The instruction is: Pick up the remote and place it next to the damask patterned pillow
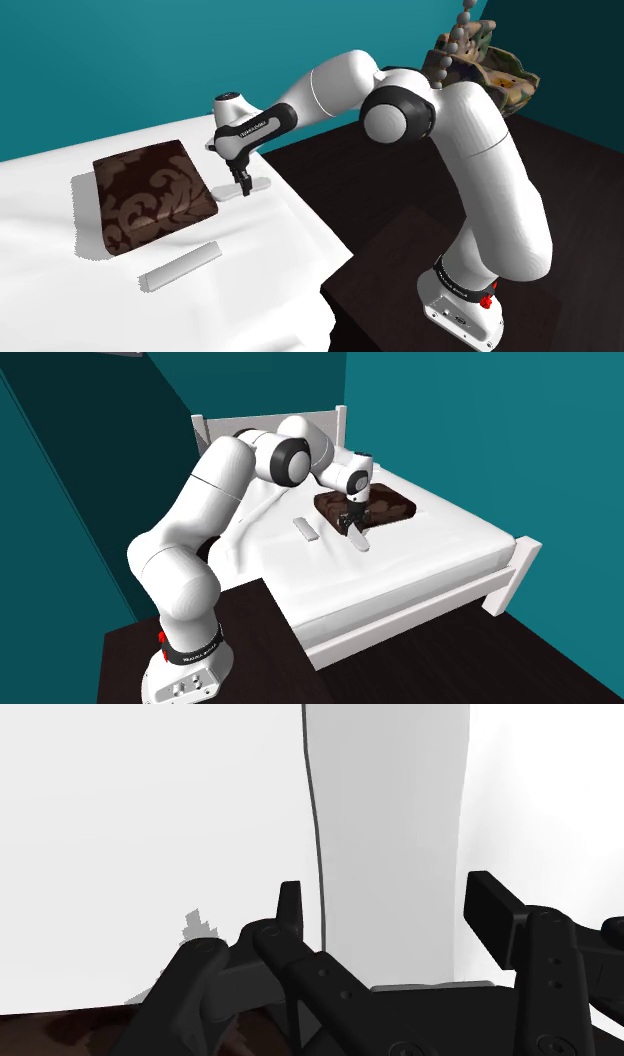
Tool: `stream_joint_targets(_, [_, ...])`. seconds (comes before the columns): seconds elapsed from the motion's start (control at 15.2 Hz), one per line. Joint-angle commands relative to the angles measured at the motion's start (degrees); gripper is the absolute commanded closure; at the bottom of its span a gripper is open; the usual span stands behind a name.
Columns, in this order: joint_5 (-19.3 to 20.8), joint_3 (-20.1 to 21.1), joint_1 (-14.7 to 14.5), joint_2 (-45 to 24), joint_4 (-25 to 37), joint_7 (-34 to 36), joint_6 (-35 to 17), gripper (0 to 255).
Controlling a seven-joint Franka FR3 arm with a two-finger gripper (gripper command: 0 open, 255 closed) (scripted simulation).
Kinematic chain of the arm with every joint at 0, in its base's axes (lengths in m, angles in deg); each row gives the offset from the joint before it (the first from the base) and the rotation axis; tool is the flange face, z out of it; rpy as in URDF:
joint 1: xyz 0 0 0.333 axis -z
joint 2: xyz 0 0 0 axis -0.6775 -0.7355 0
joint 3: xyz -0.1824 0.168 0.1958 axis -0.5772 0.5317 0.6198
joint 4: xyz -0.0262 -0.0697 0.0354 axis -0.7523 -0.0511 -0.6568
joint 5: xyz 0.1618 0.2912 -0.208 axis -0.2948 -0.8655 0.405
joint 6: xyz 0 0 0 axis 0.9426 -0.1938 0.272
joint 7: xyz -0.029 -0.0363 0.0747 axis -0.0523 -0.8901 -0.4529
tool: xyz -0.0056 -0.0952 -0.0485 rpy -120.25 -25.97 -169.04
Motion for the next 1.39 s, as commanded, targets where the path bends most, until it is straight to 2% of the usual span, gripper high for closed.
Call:
stream_joint_targets(0.0, [0.0,0.0,0.0,-1.1,0.2,-0.1,-1.0,255])
stream_joint_targets(0.86, [0.1,-0.1,-0.1,-8.3,1.7,-0.1,-6.6,255])
stream_joint_targets(1.32, [0.1,-0.1,-0.1,-8.3,1.7,-0.1,-6.6,255])
